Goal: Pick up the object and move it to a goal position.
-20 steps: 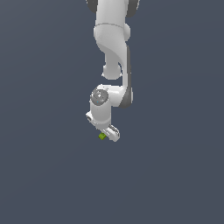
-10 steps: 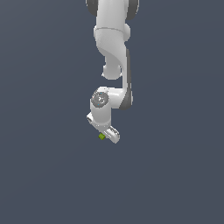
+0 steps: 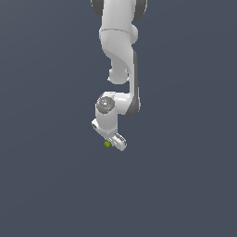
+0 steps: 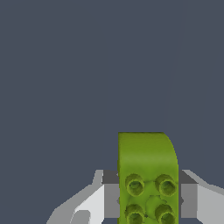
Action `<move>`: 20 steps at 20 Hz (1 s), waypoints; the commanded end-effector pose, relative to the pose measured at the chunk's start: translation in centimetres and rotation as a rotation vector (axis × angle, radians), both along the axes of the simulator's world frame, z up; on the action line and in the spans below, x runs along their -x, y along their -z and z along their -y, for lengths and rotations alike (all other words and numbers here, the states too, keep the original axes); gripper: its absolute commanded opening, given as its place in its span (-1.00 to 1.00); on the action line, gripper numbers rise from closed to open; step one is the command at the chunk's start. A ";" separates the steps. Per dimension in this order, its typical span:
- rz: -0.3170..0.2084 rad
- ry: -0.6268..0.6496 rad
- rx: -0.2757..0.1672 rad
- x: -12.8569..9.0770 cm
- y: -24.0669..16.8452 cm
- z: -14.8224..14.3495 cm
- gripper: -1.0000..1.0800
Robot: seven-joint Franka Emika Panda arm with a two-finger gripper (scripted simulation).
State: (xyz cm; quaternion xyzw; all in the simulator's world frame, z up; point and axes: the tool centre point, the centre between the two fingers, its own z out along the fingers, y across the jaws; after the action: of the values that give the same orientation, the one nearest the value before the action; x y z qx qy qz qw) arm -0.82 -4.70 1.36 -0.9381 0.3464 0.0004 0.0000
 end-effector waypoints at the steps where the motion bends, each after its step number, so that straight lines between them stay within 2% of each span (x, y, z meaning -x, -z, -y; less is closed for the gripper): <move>1: 0.001 0.000 0.000 0.2 -0.3 0.2 -1.00; 9: 0.001 0.000 -0.001 2.3 -2.6 1.6 -1.00; 20: 0.001 0.001 -0.002 7.8 -8.9 5.3 -1.00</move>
State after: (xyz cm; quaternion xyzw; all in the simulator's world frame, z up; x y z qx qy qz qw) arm -7.84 -9.50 9.35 -0.9379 0.3468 0.0005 0.0010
